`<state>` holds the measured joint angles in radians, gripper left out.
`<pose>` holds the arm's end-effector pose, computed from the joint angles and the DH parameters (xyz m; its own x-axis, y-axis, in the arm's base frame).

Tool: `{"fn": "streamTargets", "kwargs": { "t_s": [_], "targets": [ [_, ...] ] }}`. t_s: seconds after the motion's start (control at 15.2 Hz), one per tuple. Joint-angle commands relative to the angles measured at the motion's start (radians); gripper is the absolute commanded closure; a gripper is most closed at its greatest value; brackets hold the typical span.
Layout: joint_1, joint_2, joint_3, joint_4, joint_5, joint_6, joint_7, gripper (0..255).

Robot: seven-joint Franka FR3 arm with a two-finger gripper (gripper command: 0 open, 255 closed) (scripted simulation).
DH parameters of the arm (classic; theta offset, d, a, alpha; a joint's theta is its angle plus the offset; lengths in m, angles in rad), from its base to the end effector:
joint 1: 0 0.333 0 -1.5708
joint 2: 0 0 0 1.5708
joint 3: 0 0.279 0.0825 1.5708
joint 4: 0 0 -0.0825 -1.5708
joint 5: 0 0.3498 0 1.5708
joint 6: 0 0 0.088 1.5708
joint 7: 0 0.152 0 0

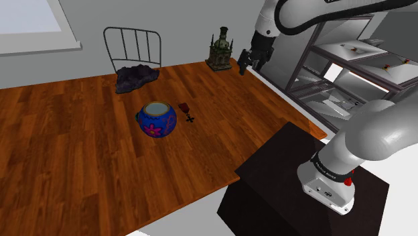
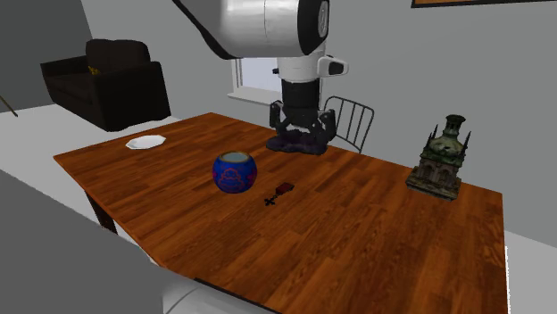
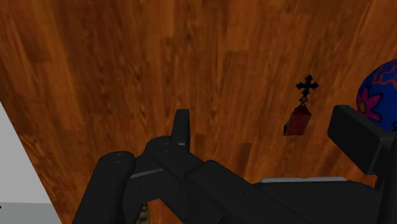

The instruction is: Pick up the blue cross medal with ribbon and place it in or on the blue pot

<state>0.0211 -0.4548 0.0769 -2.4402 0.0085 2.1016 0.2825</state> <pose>0.4081 0.0404 0.4132 0.9743 -0.1921 0.1175 -0.1926 -0.9813 -0.0071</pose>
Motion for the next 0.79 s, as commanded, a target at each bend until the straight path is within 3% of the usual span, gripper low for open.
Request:
{"fn": "streamTargets", "kwargs": {
  "t_s": [0.0,0.73],
  "targets": [
    [0.004,0.062,0.018,0.006,0.001,0.059,0.029,0],
    [0.018,0.468,0.1,0.149,-0.075,0.322,0.216,0]
  ]
}}
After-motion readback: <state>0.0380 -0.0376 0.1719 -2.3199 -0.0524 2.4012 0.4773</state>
